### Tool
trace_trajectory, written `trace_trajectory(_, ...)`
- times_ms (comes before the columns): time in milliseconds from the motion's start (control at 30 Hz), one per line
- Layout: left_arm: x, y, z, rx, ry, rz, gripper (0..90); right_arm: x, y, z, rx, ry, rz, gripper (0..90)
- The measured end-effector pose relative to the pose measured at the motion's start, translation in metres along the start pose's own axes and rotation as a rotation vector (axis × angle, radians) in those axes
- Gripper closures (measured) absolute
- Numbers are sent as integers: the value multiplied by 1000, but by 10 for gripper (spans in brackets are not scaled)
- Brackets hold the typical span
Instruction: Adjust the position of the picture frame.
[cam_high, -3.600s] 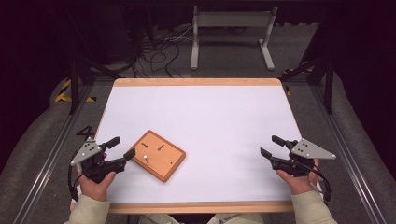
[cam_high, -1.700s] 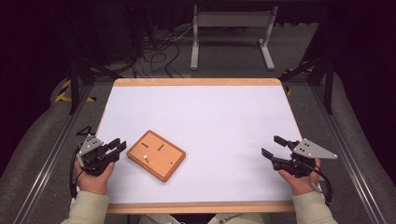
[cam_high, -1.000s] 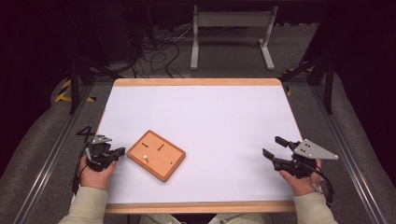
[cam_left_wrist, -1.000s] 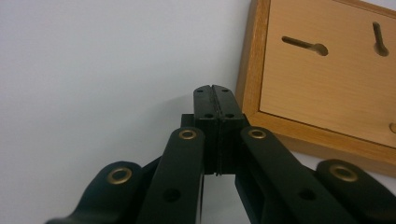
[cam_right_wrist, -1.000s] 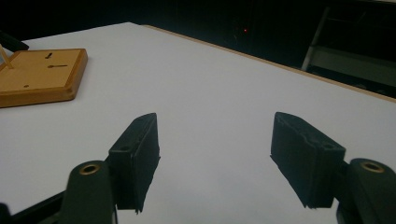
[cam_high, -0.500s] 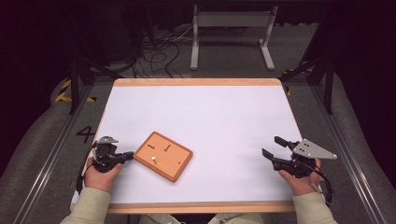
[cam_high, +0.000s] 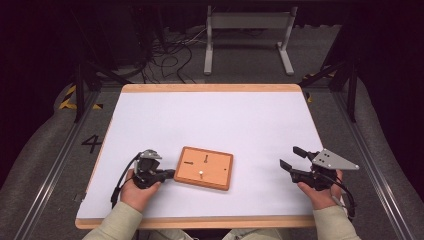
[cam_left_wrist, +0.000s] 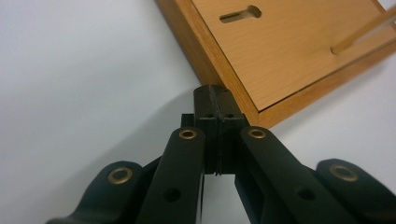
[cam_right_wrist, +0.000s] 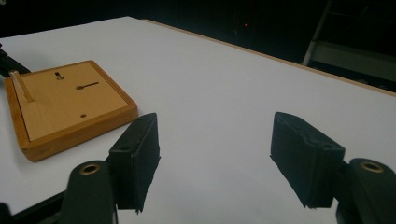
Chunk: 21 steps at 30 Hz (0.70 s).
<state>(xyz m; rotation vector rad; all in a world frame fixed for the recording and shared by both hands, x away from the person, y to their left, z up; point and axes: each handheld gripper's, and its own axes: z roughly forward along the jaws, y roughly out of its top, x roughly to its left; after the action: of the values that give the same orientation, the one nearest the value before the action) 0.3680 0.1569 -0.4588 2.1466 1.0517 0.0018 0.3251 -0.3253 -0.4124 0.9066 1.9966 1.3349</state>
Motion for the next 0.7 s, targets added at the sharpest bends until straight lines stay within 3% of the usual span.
trace_trajectory(267,-34,11,24,29,-86,59,900,1,0,1,4,13,3,350)
trace_trajectory(300,-35,12,25,29,-79,82,900,2,0,1,10,22,-3,363)
trace_trajectory(433,-34,11,24,33,-97,74,900,6,1,3,40,54,-12,426)
trace_trajectory(567,-38,10,17,6,-50,110,873,13,3,5,60,80,-39,462)
trace_trajectory(700,-37,13,5,-80,-19,134,770,17,3,7,77,95,-46,477)
